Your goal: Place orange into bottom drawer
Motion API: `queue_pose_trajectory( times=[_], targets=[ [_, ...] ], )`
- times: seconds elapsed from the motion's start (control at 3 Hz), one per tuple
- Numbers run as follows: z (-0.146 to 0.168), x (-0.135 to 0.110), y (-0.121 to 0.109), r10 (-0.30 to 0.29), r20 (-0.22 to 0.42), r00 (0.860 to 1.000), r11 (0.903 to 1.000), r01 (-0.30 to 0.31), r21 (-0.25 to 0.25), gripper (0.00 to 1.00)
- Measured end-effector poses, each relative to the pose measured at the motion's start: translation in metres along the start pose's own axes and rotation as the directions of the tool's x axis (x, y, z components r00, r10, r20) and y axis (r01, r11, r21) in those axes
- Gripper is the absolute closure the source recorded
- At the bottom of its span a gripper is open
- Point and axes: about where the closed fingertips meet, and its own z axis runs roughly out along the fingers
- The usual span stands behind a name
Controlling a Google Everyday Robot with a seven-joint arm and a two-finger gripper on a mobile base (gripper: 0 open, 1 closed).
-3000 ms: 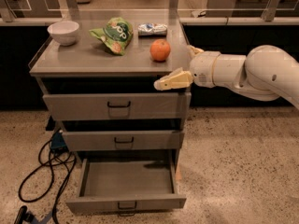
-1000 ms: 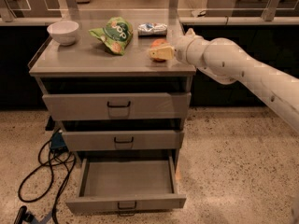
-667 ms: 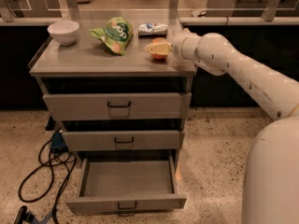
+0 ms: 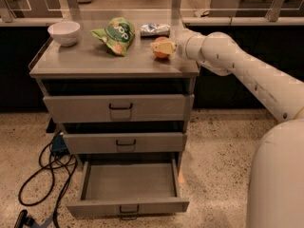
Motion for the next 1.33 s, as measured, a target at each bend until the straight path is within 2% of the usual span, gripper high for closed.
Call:
queue_pose_trajectory(
  times=[1.0, 1.33],
  targets=[
    [0.000, 0.000, 0.000, 0.000, 0.000, 1.000, 1.0000, 0.000, 0.000, 0.89],
    [-0.004, -0.018, 0.002, -0.025, 0.020, 0.999, 0.9996, 0.024, 0.014, 1.00]
  ],
)
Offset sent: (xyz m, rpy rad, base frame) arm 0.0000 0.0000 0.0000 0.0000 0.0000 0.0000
